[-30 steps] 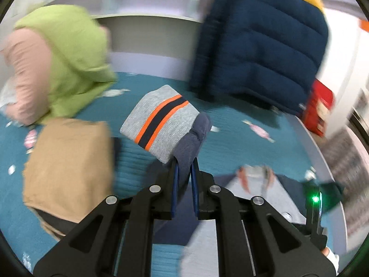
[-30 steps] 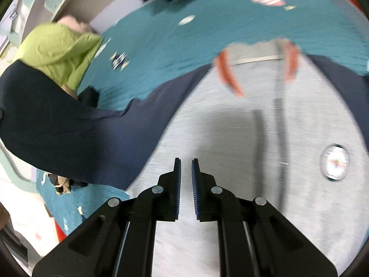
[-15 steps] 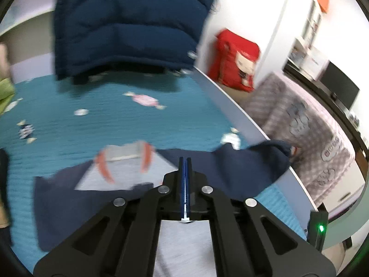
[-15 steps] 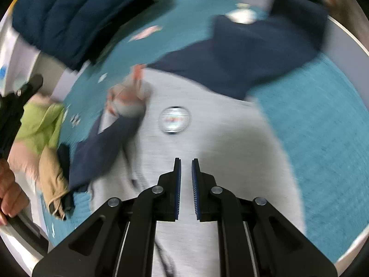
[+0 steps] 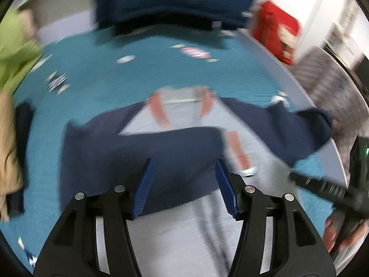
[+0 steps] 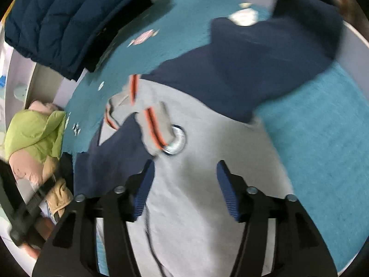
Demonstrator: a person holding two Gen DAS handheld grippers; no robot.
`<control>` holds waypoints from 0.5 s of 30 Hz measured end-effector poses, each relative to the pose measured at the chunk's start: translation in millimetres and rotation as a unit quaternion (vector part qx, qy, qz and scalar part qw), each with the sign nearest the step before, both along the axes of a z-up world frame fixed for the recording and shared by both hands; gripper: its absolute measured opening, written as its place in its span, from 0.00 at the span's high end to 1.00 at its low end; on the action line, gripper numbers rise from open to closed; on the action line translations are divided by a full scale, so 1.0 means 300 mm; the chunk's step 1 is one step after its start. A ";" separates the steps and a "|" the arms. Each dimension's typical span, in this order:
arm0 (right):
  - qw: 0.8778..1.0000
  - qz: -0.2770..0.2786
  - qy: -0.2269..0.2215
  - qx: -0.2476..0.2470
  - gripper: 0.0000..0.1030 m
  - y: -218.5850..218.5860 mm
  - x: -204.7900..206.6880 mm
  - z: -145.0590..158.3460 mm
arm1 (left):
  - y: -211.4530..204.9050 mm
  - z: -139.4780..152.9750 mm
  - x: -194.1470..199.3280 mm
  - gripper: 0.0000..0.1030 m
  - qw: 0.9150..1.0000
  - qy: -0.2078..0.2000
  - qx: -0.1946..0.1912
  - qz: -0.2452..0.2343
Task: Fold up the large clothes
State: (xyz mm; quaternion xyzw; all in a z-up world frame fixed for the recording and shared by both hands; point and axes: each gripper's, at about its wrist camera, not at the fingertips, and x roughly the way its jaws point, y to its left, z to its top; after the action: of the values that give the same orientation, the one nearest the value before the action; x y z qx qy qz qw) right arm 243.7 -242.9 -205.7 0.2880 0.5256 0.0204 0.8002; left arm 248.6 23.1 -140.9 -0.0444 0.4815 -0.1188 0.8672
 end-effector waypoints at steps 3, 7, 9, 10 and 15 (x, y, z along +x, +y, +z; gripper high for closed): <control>1.000 0.024 0.002 -0.003 0.46 0.063 0.092 -0.028 | 0.184 -0.050 -0.016 0.45 0.998 0.026 -0.012 0.057; 0.999 0.037 0.026 -0.003 0.46 0.129 0.224 -0.118 | 0.341 -0.103 -0.046 0.45 0.993 0.051 -0.016 0.108; 0.999 0.034 0.039 -0.013 0.46 0.147 0.272 -0.165 | 0.402 -0.129 -0.073 0.45 0.991 0.063 -0.026 0.119; 0.998 0.033 0.049 -0.022 0.47 0.151 0.284 -0.186 | 0.420 -0.134 -0.081 0.45 0.990 0.066 -0.026 0.122; 0.997 0.013 0.060 -0.037 0.88 0.145 0.306 -0.201 | 0.491 -0.208 -0.114 0.45 0.984 0.093 -0.023 0.152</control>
State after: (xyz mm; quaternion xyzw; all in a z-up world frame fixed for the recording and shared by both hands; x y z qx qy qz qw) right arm 335.5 -199.3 -265.9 0.2519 0.5771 -0.0064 0.7768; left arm 214.5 170.4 -203.2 -0.1477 0.5446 0.0078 0.8255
